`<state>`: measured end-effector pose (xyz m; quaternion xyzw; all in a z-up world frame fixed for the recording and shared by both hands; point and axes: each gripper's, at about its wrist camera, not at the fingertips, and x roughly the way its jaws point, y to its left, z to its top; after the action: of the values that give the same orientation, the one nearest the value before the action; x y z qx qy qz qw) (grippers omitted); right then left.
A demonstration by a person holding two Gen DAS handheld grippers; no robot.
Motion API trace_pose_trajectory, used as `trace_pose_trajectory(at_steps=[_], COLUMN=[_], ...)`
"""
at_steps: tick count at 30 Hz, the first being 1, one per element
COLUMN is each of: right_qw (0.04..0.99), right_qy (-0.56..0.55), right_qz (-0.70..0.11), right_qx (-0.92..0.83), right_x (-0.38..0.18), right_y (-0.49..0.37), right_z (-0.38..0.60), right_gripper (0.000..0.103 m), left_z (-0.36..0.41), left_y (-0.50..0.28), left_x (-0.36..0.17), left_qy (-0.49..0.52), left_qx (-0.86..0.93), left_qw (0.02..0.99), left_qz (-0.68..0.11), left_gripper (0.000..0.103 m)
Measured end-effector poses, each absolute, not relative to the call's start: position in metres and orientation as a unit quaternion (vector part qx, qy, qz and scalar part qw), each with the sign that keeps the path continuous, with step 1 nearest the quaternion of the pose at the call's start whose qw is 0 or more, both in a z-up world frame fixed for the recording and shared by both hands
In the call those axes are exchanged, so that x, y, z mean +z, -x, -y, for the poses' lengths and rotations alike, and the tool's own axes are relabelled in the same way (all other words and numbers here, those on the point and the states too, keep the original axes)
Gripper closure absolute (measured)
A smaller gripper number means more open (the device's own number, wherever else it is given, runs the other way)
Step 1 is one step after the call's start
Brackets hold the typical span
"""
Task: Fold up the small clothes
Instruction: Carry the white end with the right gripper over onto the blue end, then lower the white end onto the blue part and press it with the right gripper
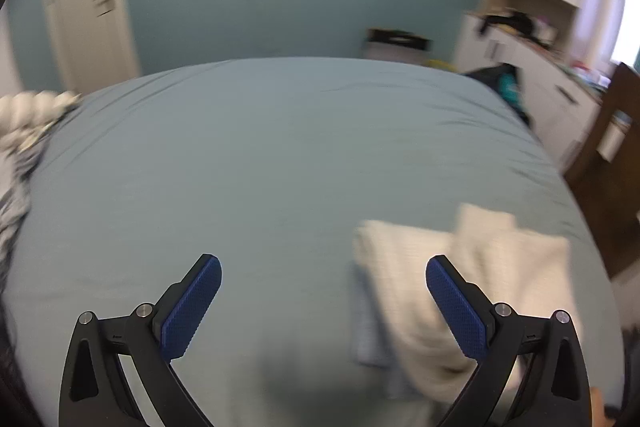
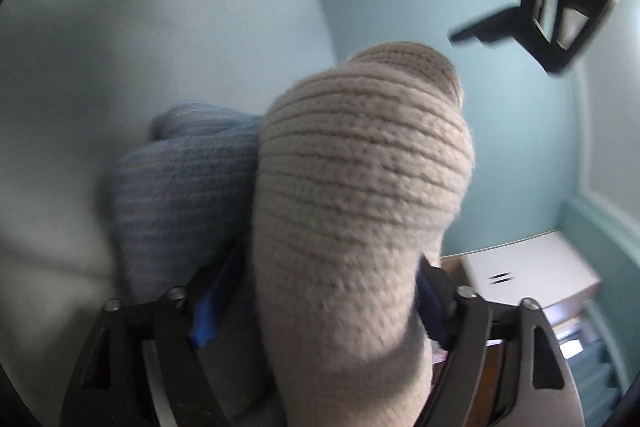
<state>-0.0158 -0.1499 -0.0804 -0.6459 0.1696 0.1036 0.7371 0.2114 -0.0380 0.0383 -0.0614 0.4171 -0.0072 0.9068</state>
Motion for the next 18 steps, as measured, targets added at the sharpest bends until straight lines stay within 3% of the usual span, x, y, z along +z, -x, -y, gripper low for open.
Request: trace_pose_trajectory(at_steps=[1,3,11,15,18], right_qw=[0.752,0.784,0.914,0.905,0.876], right_qy=[0.611,0.544,0.204,0.015,-0.057], right_qz=[-0.203,-0.238,-0.312,-0.407,-0.46], right_qx=[0.138,0.184,0.159,0.126,0.132], right_x=[-0.063,-0.034,0.064,0.056,0.046], right_y=[0.02,0.028,0.0,-0.065,-0.087], right_z=[0.155,0.168,0.287,0.327,0.348], right_gripper=[0.011,0.008,0.007,0.006,0.006], left_z=[0.047,0.061,0.116,0.124,0.12], left_y=[-0.214,-0.22,-0.232,-0.231,-0.236], left_x=[0.037,0.034,-0.005,-0.014,-0.027], left_qy=[0.06,0.052,-0.117,-0.158,-0.142], left_qx=[-0.028,-0.046,-0.006,0.014,0.017], left_qw=[0.907,0.908,0.895,0.88,0.868], left_qz=[-0.416,-0.414,-0.431,-0.447,-0.475], left_gripper=[0.0,0.0,0.0,0.0,0.0])
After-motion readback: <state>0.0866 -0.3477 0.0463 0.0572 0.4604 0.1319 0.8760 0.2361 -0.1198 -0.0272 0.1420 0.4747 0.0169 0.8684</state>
